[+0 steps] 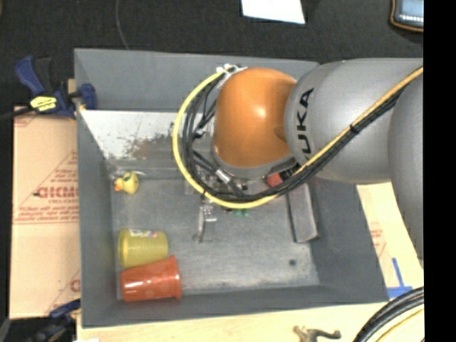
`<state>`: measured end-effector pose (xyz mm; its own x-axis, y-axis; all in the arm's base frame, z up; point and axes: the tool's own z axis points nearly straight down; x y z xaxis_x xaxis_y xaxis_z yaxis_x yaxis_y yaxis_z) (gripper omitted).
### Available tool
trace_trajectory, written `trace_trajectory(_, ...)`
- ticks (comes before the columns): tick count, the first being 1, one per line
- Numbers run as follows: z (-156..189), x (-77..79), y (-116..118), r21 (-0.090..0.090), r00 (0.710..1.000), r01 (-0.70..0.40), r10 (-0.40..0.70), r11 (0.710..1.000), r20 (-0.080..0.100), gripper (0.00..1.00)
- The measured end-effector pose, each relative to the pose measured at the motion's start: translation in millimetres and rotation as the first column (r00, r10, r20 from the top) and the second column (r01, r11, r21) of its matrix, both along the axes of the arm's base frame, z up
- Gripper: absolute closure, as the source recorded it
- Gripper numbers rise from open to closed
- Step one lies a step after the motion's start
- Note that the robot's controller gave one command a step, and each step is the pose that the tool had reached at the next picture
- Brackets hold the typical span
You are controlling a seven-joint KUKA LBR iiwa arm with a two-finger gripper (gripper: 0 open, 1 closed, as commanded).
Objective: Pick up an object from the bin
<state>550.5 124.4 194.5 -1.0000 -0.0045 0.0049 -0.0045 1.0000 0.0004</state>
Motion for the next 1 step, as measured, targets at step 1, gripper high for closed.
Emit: trace_trajectory(1, 4.8, 1.6, -0.8, 0.001, 1.000, 0.005, -0.005, 1.000, 0.008, 0.00)
